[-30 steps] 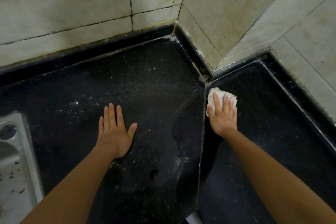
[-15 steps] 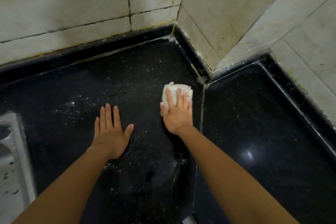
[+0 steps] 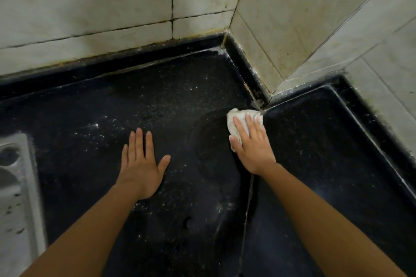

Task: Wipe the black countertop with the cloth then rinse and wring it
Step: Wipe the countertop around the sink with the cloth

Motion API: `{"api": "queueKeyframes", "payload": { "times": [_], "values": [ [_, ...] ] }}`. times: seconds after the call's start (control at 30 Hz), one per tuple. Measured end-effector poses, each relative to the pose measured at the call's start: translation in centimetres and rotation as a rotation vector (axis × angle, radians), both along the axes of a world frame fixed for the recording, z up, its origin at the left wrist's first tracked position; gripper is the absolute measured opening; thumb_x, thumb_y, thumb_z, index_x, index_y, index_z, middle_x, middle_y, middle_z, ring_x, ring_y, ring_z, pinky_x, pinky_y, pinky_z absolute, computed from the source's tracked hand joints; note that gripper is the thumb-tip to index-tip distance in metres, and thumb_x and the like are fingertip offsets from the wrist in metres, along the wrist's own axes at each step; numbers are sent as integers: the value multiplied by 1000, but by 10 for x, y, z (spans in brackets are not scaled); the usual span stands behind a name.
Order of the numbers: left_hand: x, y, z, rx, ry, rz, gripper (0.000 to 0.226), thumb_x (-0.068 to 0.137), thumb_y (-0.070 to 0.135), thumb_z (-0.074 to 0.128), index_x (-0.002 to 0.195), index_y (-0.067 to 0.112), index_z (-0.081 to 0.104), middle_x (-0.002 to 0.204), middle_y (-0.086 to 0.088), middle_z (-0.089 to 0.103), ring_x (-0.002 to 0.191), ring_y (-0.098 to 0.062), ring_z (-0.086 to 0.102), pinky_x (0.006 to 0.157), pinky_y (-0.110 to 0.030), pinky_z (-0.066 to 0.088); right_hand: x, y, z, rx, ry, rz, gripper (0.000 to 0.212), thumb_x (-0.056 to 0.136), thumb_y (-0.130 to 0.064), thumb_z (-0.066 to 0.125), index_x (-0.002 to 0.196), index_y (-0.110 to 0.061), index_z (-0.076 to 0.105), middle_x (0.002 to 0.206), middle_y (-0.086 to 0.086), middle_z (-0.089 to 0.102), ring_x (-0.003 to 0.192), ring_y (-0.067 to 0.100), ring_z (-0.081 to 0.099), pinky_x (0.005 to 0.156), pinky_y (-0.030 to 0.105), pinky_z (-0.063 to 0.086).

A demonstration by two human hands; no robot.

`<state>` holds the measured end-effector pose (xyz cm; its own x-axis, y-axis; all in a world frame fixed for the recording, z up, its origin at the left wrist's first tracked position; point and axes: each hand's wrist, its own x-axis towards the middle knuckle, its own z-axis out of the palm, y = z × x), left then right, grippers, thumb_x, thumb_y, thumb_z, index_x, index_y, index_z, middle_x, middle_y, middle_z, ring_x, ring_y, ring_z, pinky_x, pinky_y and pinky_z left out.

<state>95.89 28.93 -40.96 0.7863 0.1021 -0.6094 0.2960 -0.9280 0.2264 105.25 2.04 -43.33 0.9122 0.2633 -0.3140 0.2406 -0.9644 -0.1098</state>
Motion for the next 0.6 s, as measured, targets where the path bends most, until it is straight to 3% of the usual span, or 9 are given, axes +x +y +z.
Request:
{"api": "queueKeyframes", "payload": {
  "times": [0.1,0.4,0.6],
  "values": [
    [0,1,-2,-3,-6,8,75,94,57,5,136,12,-37,142,-10,-46,132,-22,-41,111,-38,-21,30,19,1,-26,22,-20,62,100,-52,12,150,-28,-15,158,10,-23,143,26,-26,115,38,-19],
    [-1,2,-6,-3,-32,19,73,94,57,6,135,14,-37,141,-8,-47,130,-20,-42,111,-37,-20,85,82,3,33,67,-121,61,100,-52,13,152,-28,-11,158,12,-21,144,28,-24,116,42,-17],
    [0,2,-5,-13,-29,33,74,94,58,9,135,15,-36,142,-6,-46,131,-19,-41,113,-38,-18,20,97,2,72,36,350,59,100,-51,15,151,-32,-8,160,13,-11,146,26,-18,116,38,-17]
  ]
}}
